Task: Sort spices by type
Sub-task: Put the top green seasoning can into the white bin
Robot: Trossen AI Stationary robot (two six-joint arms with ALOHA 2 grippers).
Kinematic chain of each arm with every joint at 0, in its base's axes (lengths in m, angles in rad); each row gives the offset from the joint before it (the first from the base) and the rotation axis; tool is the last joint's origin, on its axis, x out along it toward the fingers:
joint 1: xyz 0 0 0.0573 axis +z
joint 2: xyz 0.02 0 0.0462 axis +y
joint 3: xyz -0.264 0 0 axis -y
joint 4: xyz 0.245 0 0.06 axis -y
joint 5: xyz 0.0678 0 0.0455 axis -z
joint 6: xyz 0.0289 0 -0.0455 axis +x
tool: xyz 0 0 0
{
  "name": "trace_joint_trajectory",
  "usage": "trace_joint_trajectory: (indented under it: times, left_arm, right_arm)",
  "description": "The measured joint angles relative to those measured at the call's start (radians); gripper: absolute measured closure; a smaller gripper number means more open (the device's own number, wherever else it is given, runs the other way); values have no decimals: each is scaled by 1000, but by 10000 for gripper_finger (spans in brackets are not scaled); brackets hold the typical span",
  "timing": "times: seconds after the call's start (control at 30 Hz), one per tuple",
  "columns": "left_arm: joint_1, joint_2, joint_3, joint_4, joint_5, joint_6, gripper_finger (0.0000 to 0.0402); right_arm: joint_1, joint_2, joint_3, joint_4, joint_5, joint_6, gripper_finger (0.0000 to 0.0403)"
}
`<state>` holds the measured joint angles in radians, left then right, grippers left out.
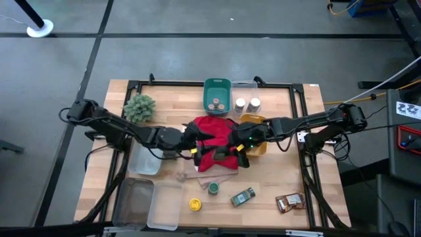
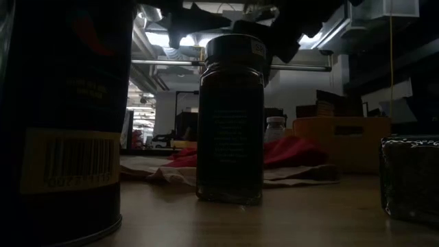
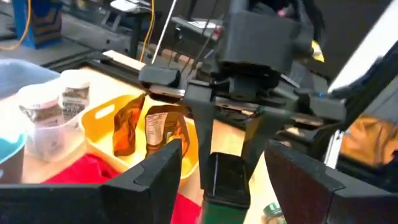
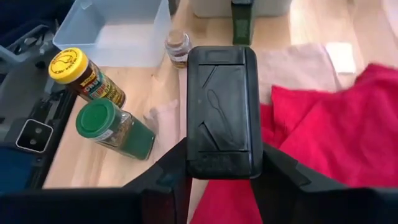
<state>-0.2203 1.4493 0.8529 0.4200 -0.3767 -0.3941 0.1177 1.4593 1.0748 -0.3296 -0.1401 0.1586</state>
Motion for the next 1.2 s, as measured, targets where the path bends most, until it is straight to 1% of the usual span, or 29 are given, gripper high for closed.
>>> trace_joint_trajectory:
  times: [0.17, 0.37, 0.5, 0.7, 0.8, 0.97, 1.03, 1.2]
  left_arm:
    - [0, 66, 57, -33, 23, 43, 189]
    - [1, 140, 110, -63, 39, 99, 189]
    - [7, 169, 139, -120, 62, 105, 189]
    - [11, 211, 144, -127, 82, 94, 189]
    - [24, 233, 144, -136, 89, 74, 189]
    - [40, 248, 144, -131, 159, 42, 189]
    - [40, 261, 144, -122, 170, 31, 189]
    - [40, 262, 144, -109, 172, 64, 190]
  right_arm:
    - [0, 0, 0, -49, 0, 72, 269]
    - [0, -1, 0, -81, -10, 95, 268]
    - [0, -1, 0, -119, -10, 110, 268]
    - [0, -1, 0, -127, -12, 111, 268]
    - [0, -1, 0, -131, -45, 111, 268]
    - [0, -2, 0, -136, -55, 106, 268]
    - [0, -2, 0, -137, -56, 104, 268]
    - [0, -2, 0, -139, -56, 97, 268]
